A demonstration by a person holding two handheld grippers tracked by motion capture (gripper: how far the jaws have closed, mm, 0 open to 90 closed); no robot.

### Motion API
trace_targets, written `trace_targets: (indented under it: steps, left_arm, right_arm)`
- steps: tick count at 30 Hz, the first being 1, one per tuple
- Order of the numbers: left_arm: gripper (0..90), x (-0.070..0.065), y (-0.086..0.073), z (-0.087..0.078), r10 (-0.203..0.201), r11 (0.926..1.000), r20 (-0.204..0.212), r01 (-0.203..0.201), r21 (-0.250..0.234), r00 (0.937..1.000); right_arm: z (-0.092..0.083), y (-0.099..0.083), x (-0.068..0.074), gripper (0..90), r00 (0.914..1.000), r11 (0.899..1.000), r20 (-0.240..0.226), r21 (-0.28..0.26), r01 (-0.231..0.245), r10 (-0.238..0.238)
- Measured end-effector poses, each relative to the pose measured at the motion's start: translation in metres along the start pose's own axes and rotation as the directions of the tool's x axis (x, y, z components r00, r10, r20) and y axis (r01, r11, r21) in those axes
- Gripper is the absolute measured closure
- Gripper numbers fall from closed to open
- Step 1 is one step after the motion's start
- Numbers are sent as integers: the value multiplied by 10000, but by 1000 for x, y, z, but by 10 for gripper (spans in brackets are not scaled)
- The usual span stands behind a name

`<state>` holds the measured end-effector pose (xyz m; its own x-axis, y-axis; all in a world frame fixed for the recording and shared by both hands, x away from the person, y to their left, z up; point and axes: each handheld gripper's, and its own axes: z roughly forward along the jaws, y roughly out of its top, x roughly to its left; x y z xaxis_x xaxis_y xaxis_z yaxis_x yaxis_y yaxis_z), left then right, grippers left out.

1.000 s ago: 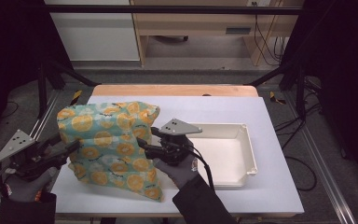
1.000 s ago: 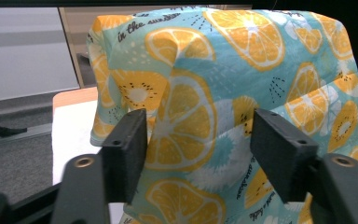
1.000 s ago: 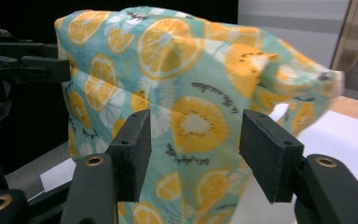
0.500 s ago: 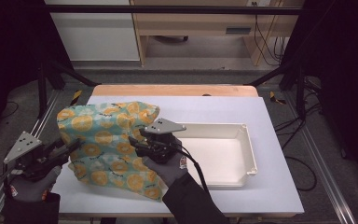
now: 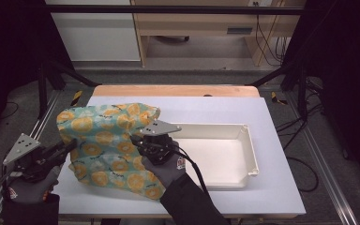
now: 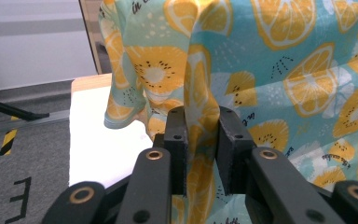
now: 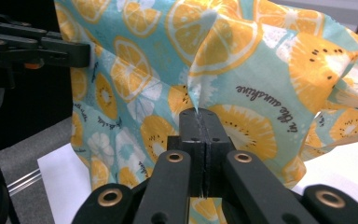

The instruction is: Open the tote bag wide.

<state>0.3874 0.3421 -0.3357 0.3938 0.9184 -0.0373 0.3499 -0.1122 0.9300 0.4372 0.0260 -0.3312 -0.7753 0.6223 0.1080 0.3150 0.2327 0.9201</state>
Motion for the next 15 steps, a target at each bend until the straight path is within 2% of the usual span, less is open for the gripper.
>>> trace_targets:
  steps: [9, 15]
  left_arm:
    - [866, 1, -1, -2, -23, 10000, -146, 23, -29, 9999]
    - [887, 1, 0, -6, -88, 9999, -153, 87, -71, 9998]
  right_arm:
    - [-12, 3, 4, 900, 9994, 9994, -334, -338, 124, -135]
    - [-16, 4, 11, 900, 9982, 9986, -525, -473, 255, -280]
